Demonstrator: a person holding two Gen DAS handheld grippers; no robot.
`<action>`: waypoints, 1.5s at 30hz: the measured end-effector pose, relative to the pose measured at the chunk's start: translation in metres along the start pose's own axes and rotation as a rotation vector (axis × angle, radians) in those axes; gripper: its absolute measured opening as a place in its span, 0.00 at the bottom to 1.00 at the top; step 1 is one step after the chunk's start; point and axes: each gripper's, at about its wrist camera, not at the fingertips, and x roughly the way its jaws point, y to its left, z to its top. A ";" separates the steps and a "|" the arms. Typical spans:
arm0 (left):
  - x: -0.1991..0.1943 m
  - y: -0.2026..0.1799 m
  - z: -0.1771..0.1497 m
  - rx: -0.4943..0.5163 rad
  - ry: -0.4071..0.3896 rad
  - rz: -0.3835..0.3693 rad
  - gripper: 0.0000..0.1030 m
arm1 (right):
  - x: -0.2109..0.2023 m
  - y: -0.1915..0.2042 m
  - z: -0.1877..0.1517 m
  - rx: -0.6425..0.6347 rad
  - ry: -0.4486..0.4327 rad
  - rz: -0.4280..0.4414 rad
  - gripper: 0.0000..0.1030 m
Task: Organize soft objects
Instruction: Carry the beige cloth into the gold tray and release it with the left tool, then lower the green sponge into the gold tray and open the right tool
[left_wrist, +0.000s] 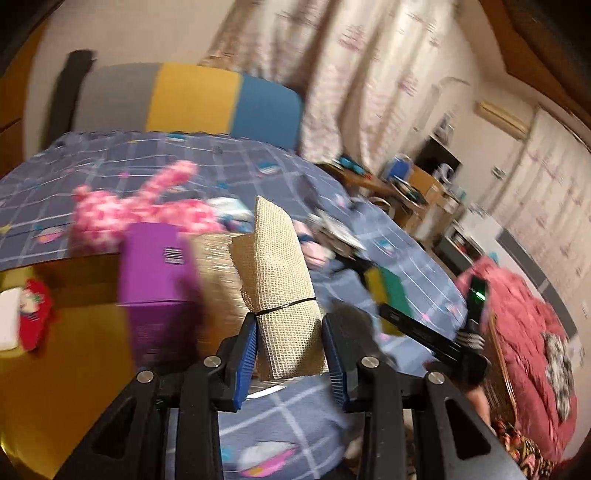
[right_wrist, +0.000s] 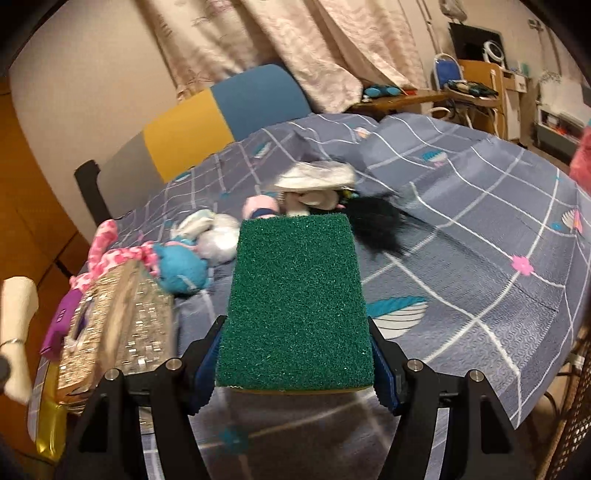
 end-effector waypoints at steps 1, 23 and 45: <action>-0.005 0.016 0.003 -0.035 -0.009 0.019 0.33 | -0.003 0.005 0.000 -0.010 -0.006 0.006 0.67; 0.048 0.227 -0.007 -0.316 0.248 0.289 0.35 | -0.097 0.153 -0.007 -0.203 -0.163 0.301 0.67; -0.053 0.223 -0.054 -0.401 0.075 0.322 0.57 | -0.015 0.309 -0.093 -0.468 0.200 0.465 0.67</action>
